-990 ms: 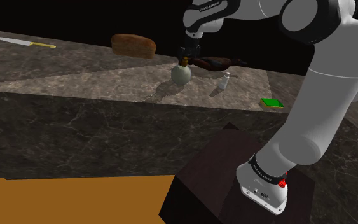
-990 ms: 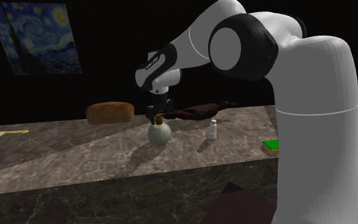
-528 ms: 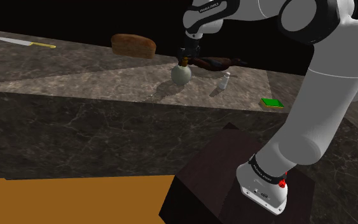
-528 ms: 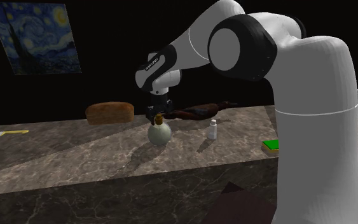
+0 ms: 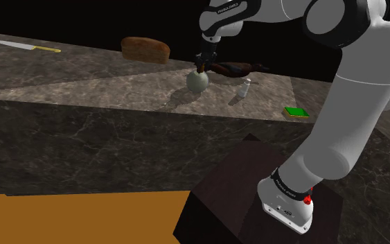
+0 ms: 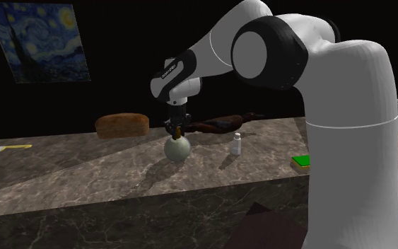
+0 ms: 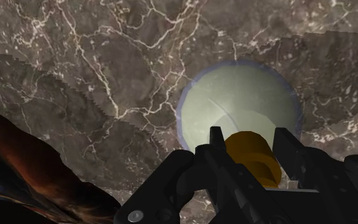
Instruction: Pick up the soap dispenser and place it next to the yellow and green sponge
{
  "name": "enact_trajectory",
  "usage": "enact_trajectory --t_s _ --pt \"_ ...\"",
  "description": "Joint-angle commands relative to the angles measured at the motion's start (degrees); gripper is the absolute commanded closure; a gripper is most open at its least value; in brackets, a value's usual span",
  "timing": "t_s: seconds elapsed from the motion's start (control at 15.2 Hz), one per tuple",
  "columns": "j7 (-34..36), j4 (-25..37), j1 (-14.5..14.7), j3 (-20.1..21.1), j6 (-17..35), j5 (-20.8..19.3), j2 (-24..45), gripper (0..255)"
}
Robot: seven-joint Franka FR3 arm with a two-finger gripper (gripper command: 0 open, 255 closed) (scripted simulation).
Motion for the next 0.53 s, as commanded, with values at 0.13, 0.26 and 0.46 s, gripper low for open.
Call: enact_trajectory --t_s 0.13,0.26,0.46 --pt "0.0 0.4 0.0 0.0 -0.7 -0.1 -0.3 255" --pt "0.1 1.1 0.1 -0.1 -2.0 -0.3 -0.9 255" --pt "0.3 2.4 0.1 -0.2 -4.0 -0.5 -1.7 255"
